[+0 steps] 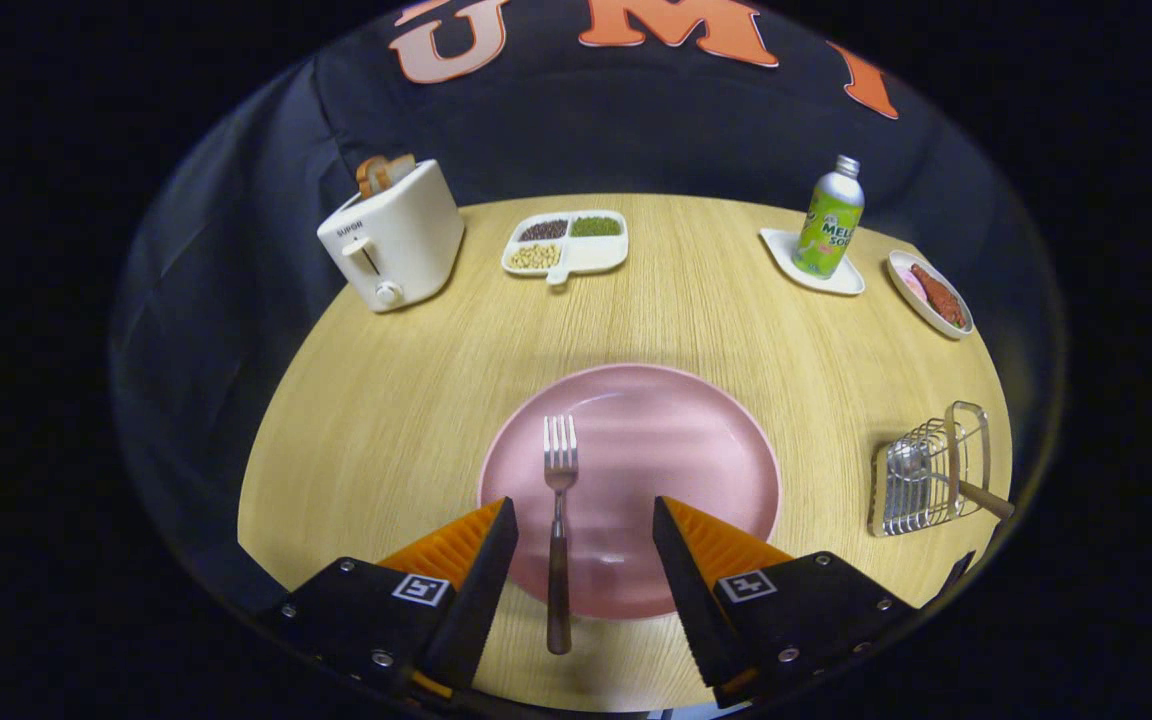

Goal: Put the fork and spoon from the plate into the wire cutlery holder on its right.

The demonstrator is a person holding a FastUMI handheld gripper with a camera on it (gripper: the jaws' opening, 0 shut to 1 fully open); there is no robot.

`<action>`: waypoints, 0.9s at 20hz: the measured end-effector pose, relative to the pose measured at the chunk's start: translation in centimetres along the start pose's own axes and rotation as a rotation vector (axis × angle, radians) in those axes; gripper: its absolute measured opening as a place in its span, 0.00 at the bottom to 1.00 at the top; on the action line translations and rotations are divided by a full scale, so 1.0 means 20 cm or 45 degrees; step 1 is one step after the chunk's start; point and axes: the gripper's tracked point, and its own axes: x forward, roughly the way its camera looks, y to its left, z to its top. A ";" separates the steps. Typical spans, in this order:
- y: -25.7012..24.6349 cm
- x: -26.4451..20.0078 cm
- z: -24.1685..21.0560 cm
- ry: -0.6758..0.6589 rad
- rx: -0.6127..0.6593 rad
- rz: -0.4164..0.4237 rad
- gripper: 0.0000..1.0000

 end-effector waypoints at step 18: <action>0.07 0.12 -0.19 0.542 0.065 0.103 0.08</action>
